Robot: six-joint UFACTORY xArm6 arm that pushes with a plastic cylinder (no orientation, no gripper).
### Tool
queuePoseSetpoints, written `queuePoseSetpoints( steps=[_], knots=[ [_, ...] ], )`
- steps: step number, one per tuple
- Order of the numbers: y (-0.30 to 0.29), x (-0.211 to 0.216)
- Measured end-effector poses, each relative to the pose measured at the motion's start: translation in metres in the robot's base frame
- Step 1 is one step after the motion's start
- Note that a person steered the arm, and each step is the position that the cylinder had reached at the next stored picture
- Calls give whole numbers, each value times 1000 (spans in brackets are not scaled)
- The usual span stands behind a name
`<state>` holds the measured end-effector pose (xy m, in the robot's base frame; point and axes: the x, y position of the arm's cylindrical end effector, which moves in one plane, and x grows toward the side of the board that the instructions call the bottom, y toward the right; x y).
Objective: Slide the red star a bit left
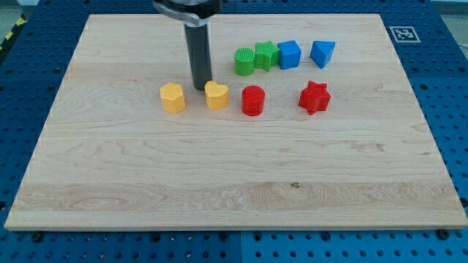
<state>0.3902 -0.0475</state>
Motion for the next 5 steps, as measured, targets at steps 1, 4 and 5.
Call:
queuePoseSetpoints(
  steps=[1,4,5],
  knots=[
    [24,5],
    [124,-9],
    [167,-9]
  ],
)
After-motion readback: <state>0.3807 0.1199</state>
